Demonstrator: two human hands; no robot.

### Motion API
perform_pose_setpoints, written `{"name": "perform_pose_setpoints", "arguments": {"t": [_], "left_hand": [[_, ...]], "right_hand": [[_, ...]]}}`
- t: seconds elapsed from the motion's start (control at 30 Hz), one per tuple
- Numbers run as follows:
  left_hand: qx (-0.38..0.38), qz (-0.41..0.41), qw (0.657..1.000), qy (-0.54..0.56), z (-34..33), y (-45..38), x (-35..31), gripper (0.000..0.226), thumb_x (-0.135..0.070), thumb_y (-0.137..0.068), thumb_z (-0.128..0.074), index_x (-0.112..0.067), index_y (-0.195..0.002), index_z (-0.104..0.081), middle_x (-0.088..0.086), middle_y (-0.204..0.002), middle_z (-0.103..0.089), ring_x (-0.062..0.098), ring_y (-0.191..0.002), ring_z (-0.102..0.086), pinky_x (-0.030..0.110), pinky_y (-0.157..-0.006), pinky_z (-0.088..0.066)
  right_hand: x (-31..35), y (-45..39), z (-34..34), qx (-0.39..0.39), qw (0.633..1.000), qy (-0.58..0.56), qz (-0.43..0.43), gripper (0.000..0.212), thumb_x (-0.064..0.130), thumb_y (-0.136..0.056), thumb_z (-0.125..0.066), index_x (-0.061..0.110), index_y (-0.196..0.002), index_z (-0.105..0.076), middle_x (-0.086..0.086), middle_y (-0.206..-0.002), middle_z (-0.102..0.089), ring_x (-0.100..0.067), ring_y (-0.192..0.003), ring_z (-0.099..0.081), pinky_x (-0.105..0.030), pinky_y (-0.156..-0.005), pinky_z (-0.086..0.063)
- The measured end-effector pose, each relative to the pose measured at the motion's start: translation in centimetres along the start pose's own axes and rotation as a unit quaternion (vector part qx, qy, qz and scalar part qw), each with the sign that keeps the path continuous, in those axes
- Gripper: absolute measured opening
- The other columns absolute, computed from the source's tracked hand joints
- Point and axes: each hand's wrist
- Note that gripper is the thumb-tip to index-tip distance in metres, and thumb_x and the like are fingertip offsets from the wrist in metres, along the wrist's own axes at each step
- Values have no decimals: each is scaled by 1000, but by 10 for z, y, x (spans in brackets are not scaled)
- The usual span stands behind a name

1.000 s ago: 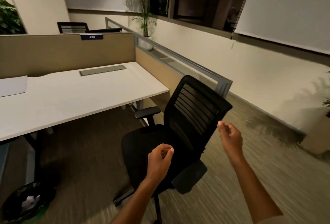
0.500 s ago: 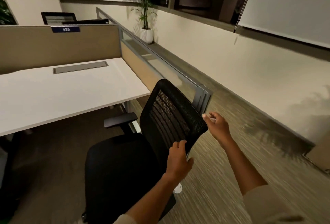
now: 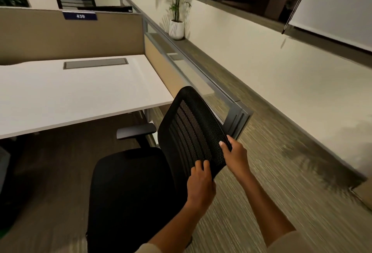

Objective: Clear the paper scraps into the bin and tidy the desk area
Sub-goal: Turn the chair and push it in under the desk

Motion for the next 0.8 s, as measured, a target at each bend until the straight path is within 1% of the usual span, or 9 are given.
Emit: {"name": "perform_pose_setpoints", "arguments": {"t": [0.07, 0.13, 0.23, 0.33, 0.43, 0.6, 0.7, 0.77, 0.8], "left_hand": [[1, -5, 1000, 0, 4, 2, 10, 51, -26, -84, -65, -17, -128, -40, 4, -123, -46, 24, -104, -55, 34, -72, -57], [2, -9, 1000, -3, 9, 4, 18, 54, -26, -81, -67, -18, -127, -40, 3, -122, -46, 24, -104, -55, 33, -72, -56], [1, -10, 1000, 4, 15, 13, 26, 56, -25, -81, -67, -18, -129, -39, 3, -123, -46, 23, -105, -54, 32, -72, -56], [2, -21, 1000, 7, 25, 28, 41, 58, -26, -82, -65, -19, -132, -39, 2, -125, -45, 21, -106, -53, 32, -73, -57], [3, -40, 999, -3, 34, 44, 64, 56, -28, -81, -62, -21, -132, -39, -2, -124, -44, 16, -103, -53, 26, -71, -54], [4, -40, 999, 13, 55, 81, 110, 55, -30, -80, -62, -26, -130, -42, -9, -124, -46, 9, -102, -52, 18, -72, -47], [11, -38, 998, 42, 76, 106, 144, 59, -34, -78, -65, -33, -132, -42, -17, -121, -47, 3, -99, -53, 12, -74, -44], [27, -33, 997, 59, 98, 125, 166, 55, -36, -76, -66, -43, -125, -42, -27, -114, -46, 0, -97, -55, 8, -73, -42], [41, -32, 997, 61, 109, 132, 177, 54, -37, -75, -67, -50, -120, -39, -32, -112, -44, -4, -96, -55, 8, -74, -43]], "right_hand": [[8, 5, -7, -1, 1000, 3, 7, 49, 33, -100, -48, 8, -142, -45, -14, -139, -55, -28, -128, -53, -39, -102, -48], [16, 11, -13, -13, 1000, 11, 7, 50, 32, -100, -47, 8, -144, -43, -15, -141, -54, -29, -129, -51, -38, -103, -46], [27, 25, -19, -24, 1000, 10, -9, 52, 31, -100, -49, 6, -145, -40, -16, -142, -52, -30, -131, -50, -36, -102, -44], [38, 47, -25, -29, 999, -6, -22, 54, 30, -100, -50, 4, -145, -39, -19, -143, -50, -31, -132, -49, -38, -104, -43], [50, 72, -33, -25, 999, -13, -25, 55, 30, -99, -51, 3, -146, -38, -18, -145, -48, -30, -134, -47, -37, -106, -41], [67, 120, -51, -3, 1000, -23, -12, 60, 35, -98, -53, 4, -146, -37, -16, -145, -49, -27, -134, -47, -37, -109, -42], [76, 150, -65, 25, 1000, -14, 11, 62, 39, -96, -53, 5, -146, -38, -15, -143, -51, -26, -131, -51, -34, -105, -44], [82, 170, -73, 45, 999, -10, 29, 59, 42, -96, -53, 4, -141, -45, -14, -137, -58, -25, -126, -56, -33, -100, -47], [84, 177, -76, 50, 998, -11, 38, 55, 43, -95, -53, 6, -136, -52, -13, -130, -63, -24, -120, -60, -33, -97, -49]]}}
Point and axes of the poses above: each hand's wrist, its own y-axis away from the middle knuckle, its own z-axis out of the back of the hand, x = y × z
